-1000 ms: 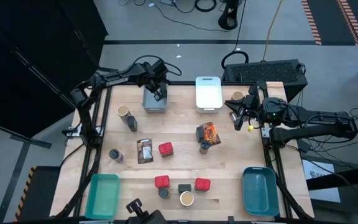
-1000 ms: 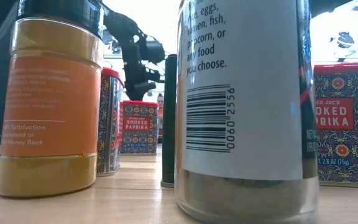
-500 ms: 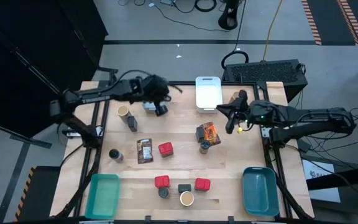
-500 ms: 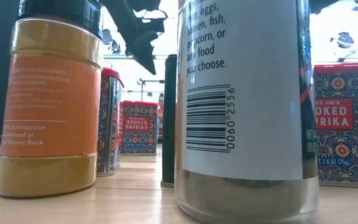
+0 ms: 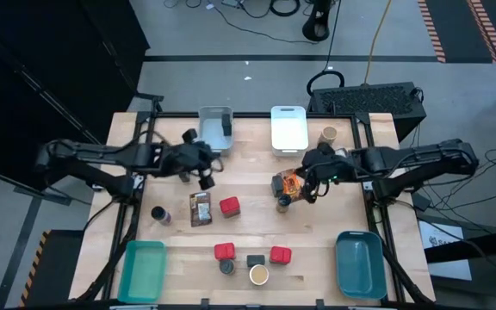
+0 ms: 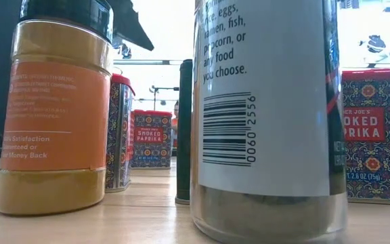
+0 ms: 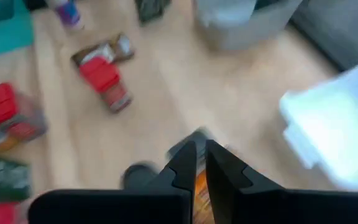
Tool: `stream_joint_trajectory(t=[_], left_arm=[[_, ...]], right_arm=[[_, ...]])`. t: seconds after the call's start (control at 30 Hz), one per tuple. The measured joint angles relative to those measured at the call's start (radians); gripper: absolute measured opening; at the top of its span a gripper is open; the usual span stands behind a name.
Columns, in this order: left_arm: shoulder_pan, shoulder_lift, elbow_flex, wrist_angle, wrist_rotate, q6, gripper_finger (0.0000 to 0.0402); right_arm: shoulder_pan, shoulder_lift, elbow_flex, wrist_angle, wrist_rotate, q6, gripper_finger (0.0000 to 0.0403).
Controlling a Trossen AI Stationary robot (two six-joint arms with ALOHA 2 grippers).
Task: Sort spices by type
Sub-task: Put the black spice bottle into the gray bin
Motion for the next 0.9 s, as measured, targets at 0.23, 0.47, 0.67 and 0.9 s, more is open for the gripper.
stream_joint_trajectory(t=[0.23,0.47,0.67,0.9], left_arm=[[-0.123,-0.113,-0.095,0.084,-0.053,0.019,0.0001],[-0.165,-0.145,-0.127,0.087,-0.136,0.038,0.0001],[-0.165,-0.152,-0.126,0.078,-0.193,0.055,0.0001],[-0.165,-0.152,-0.126,0.072,-0.202,0.062,0.0001]], right_arm=[[0.013,0.127,0.088,-0.09,-0.262,0.069,0.0043],[0.059,0.223,0.101,-0.101,-0.27,-0.103,0.0135],[0.059,0.285,0.101,-0.102,-0.27,-0.113,0.0262],[0.037,0.327,0.101,-0.086,-0.171,-0.1,0.0341]])
